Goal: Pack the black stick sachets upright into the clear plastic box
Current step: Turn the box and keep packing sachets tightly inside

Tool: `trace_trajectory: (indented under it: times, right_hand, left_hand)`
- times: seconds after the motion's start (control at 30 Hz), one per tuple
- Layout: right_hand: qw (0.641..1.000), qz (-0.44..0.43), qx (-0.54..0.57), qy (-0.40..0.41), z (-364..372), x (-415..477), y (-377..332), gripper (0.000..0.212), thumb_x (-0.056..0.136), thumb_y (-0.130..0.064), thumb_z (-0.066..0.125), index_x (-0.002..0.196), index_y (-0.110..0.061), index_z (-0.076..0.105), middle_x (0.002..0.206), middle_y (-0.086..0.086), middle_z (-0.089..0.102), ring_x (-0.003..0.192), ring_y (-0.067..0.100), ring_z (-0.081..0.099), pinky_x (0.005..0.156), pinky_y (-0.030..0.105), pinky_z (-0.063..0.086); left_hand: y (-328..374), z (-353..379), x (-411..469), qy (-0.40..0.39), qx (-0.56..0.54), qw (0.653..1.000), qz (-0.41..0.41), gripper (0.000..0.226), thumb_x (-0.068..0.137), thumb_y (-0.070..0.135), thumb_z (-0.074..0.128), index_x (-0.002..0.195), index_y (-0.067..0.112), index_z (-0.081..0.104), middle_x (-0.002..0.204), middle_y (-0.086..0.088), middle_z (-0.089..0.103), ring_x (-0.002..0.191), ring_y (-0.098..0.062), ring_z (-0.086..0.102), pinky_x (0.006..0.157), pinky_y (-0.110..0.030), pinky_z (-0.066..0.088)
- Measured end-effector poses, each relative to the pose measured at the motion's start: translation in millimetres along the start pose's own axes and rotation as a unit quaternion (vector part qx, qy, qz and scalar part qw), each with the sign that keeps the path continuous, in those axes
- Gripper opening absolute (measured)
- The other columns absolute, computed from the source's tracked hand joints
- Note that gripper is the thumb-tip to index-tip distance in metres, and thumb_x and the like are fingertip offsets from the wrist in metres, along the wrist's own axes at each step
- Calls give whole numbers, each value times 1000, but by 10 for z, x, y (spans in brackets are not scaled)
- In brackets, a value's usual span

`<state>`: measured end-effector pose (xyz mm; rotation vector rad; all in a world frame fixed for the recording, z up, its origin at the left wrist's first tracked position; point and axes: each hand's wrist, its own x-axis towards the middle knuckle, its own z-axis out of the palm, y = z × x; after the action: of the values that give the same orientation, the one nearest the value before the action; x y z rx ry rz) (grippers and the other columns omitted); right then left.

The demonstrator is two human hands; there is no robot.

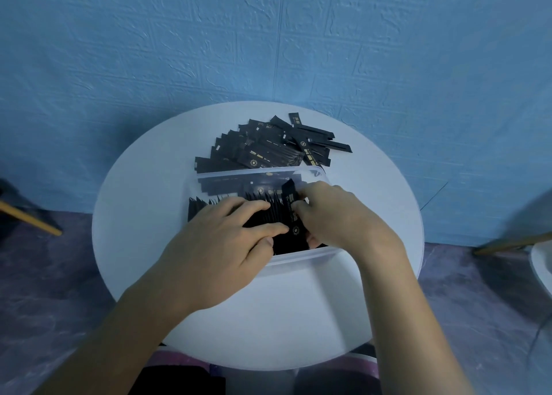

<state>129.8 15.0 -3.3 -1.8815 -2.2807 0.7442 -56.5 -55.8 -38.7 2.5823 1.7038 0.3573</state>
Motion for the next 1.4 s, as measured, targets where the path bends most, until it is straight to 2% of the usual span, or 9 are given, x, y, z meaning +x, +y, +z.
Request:
trace_trajectory:
  times: [0.1,0.23,0.37,0.53,0.7,0.83,1.07,1.2,1.4]
  right_hand:
    - [1000,1,-5,-15,-25,10,25,15,96,-28,49,101,-18,60,90,9,70,86,33,68,85,41,56]
    - [999,-1,43,-28,-48,-10,-15,14,98,-26,53,102,-17,63,82,8,72,62,22,73,78,39,60]
    - [998,2,63,-30,-31,6,-47,13,97,-25,56,108,-20,61,84,9,72,56,22,73,75,38,62]
    - [995,11,78,-55,-38,2,-51,12,97,-23,58,108,-25,58,94,11,71,59,24,74,77,39,62]
    - [993,16,84,-82,-54,8,-45,12,101,-18,50,111,-22,55,86,9,74,63,26,75,83,40,61]
    - [989,17,102,-105,-57,21,-49,24,99,-13,55,121,-22,51,80,7,73,69,28,76,85,42,61]
    - [986,10,109,-123,-79,90,-76,60,98,-9,60,151,-26,36,90,17,74,76,30,76,79,39,63]
    - [980,7,115,-161,-123,96,-88,60,101,-9,57,153,-27,34,89,19,71,79,32,75,79,39,63]
    - [978,1,121,-168,-134,73,-95,60,103,-5,48,156,-26,29,87,16,68,80,32,72,81,39,62]
  left_hand:
    - [-2,-3,1,1,-4,1000,1,50,100,42,25,133,46,63,143,9,55,126,-20,48,99,-44,47]
    - [-1,-2,0,3,-1,1000,2,50,100,42,25,134,45,62,143,9,55,125,-20,49,99,-43,46]
    - [-9,-3,-9,8,2,1000,5,49,101,41,26,135,45,62,142,7,57,123,-21,51,98,-43,46]
    - [-8,-15,-28,6,-3,1000,8,49,102,41,26,135,46,61,143,9,57,123,-19,50,100,-42,46]
    - [0,-40,-62,-8,-5,1000,8,49,102,43,24,137,49,58,145,10,54,126,-18,48,102,-41,45]
    - [4,-43,-68,-12,-7,1000,7,49,102,43,24,137,49,58,146,11,53,128,-17,47,103,-43,45]
    - [-8,-36,-59,-16,7,1000,16,49,103,42,24,140,48,55,144,9,54,123,-17,47,101,-40,46]
    - [3,-27,-66,-4,4,1000,14,48,102,41,26,136,48,59,142,8,56,122,-17,47,101,-38,44]
    - [89,-37,-82,11,-36,999,11,53,100,42,24,132,38,66,143,1,58,129,-18,41,102,-30,29]
